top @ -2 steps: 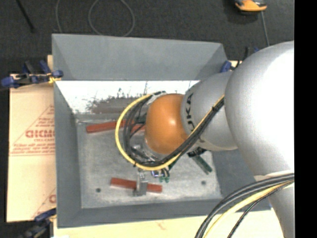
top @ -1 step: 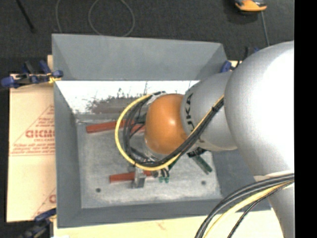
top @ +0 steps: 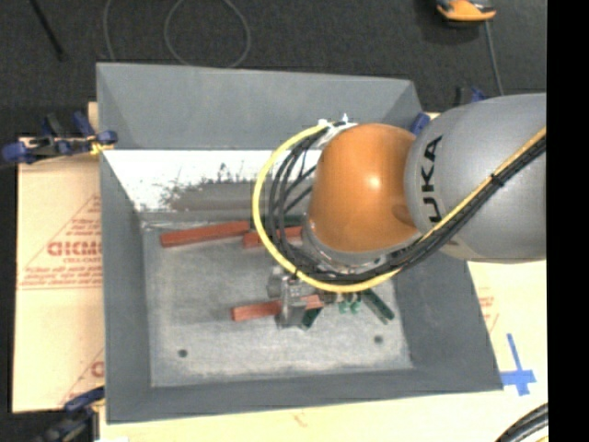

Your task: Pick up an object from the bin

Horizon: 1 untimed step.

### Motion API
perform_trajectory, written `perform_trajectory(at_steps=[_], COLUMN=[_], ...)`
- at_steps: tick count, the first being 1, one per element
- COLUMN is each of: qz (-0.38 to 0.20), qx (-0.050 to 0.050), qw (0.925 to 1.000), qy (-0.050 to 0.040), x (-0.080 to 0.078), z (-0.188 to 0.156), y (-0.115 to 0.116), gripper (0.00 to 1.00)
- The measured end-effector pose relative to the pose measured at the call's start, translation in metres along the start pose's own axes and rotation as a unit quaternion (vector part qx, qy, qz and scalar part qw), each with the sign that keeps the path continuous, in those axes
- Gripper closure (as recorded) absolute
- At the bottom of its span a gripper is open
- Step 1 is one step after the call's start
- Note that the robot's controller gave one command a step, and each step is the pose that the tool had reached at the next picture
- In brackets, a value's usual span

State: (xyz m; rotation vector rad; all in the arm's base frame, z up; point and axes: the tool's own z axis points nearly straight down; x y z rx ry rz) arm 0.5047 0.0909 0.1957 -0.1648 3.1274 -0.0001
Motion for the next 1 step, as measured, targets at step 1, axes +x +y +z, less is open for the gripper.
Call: perform_trajectory(at_steps=[1], qz=[-0.230], qx=[0.000], qw=[0.9732], qy=[0.0013], x=[-0.0027], z=[-0.0465], y=[-0.0468], gripper=[1.00])
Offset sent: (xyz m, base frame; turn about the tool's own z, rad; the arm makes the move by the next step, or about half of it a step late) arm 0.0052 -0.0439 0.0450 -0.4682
